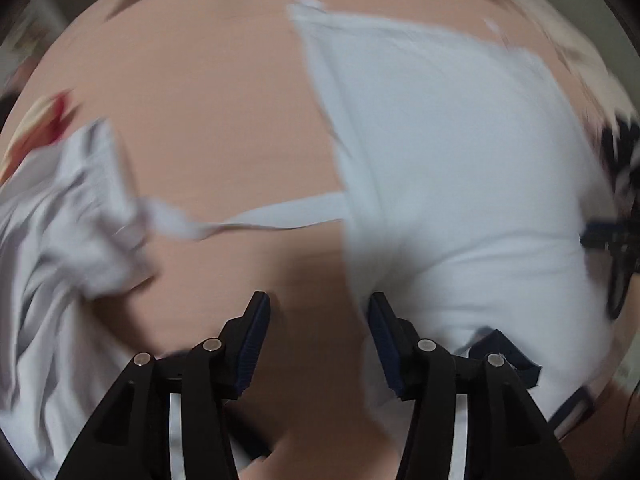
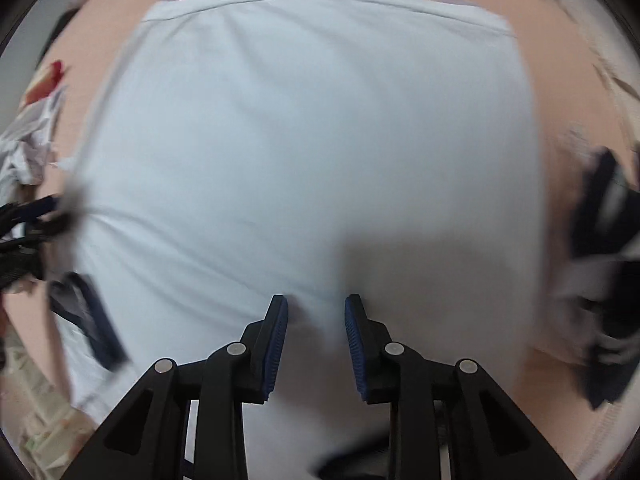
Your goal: Fold clothes
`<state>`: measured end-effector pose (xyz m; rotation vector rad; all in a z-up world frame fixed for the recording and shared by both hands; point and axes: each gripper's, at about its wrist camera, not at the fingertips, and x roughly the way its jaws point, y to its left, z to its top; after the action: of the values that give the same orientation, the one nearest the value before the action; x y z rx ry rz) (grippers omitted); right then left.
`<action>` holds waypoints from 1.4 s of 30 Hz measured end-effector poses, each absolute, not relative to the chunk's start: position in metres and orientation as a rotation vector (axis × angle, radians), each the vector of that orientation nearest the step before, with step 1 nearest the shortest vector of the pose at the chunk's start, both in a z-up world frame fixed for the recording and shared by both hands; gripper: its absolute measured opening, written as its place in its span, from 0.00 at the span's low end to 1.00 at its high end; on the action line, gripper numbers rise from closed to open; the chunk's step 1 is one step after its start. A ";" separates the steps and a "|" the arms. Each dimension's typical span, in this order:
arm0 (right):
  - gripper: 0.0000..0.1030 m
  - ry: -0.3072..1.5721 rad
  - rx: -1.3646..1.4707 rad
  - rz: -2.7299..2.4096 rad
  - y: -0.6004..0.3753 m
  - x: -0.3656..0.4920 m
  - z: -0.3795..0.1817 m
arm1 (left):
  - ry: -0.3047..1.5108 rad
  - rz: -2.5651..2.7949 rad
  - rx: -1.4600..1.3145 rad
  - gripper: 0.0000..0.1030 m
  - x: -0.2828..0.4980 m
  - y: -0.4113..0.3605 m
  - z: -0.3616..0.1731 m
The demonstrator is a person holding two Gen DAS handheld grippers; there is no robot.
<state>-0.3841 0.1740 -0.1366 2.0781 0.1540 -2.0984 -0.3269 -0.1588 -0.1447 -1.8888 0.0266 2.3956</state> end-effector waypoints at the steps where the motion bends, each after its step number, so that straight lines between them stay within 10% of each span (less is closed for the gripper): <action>1: 0.29 0.132 2.085 -2.109 0.178 -0.387 -0.132 | -0.040 2.410 -1.848 0.46 -0.333 -0.160 -0.140; 11: 0.25 0.208 2.019 -2.064 0.118 -0.424 -0.143 | 0.229 2.429 -1.900 0.47 -0.364 -0.132 -0.181; 17: 0.27 0.181 2.003 -2.204 0.141 -0.434 -0.125 | -0.004 2.470 -1.845 0.46 -0.370 -0.152 -0.163; 35: 0.29 0.013 2.010 -2.275 0.174 -0.380 -0.092 | 0.119 2.321 -1.737 0.55 -0.409 -0.060 -0.176; 42: 0.29 -0.026 2.072 -2.262 0.168 -0.259 -0.062 | 0.521 2.239 -1.872 0.55 -0.351 -0.031 -0.189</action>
<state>-0.2589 0.1675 -0.0620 2.0719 -0.0255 -2.2619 -0.3511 -0.0312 -0.1895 -1.8721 0.5208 2.2393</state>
